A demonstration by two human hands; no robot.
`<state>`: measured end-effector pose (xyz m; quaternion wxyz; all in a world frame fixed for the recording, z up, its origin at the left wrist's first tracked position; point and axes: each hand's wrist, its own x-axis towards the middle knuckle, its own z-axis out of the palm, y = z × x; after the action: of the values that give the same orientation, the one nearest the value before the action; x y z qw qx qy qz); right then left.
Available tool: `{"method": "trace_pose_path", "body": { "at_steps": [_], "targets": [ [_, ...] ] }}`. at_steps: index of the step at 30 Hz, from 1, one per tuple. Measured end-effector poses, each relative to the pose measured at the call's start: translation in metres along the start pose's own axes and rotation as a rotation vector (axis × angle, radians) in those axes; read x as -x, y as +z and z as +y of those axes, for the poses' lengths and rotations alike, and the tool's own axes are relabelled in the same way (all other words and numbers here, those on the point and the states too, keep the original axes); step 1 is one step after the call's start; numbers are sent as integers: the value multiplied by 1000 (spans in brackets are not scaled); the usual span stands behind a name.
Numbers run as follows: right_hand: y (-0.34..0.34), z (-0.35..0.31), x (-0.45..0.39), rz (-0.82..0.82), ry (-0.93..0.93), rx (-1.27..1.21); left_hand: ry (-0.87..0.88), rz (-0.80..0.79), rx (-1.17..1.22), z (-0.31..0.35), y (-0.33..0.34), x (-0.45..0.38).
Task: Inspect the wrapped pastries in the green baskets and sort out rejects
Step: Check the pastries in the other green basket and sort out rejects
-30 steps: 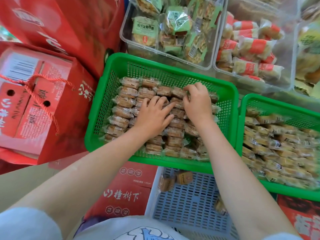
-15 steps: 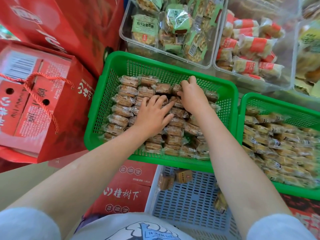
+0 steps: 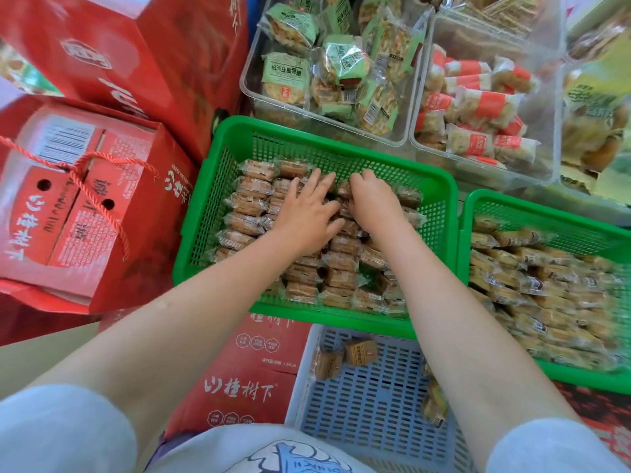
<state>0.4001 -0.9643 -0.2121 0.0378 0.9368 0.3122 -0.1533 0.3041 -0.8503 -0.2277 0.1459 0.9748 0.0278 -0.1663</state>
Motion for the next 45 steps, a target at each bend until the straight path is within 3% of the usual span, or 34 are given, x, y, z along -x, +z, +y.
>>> {"method": "trace_pose_path", "body": {
  "at_steps": [9, 19, 26, 30, 34, 36, 38, 39, 42, 45],
  "targets": [
    [2, 0, -12, -25, 18, 5, 64, -47, -1, -11, 1, -8],
    [-2, 10, -4, -26, 30, -175, 47, -39, -24, -7, 7, -6],
    [-8, 22, -4, 27, 148, -524, 30, -76, 0, -5, 2, -7],
    [-19, 27, 10, 222, 250, -726, 10, -106, 100, -5, -10, -6],
    [-39, 20, 52, 362, 449, -1264, -60, 59, 381, 4, -29, 14],
    [-48, 11, 83, 317, 477, -1575, -193, 106, 824, 13, -46, 37],
    [-55, 0, 117, 242, 455, -1756, -293, 66, 1400, 26, -63, 65],
    [-58, -6, 133, 205, 441, -1820, -298, 63, 1570, 31, -68, 79],
    [-57, -22, 174, 129, 422, -2002, -304, 134, 1767, 41, -68, 118],
    [-56, -35, 202, 181, 409, -2041, -332, 166, 1805, 41, -62, 146]
  ]
}}
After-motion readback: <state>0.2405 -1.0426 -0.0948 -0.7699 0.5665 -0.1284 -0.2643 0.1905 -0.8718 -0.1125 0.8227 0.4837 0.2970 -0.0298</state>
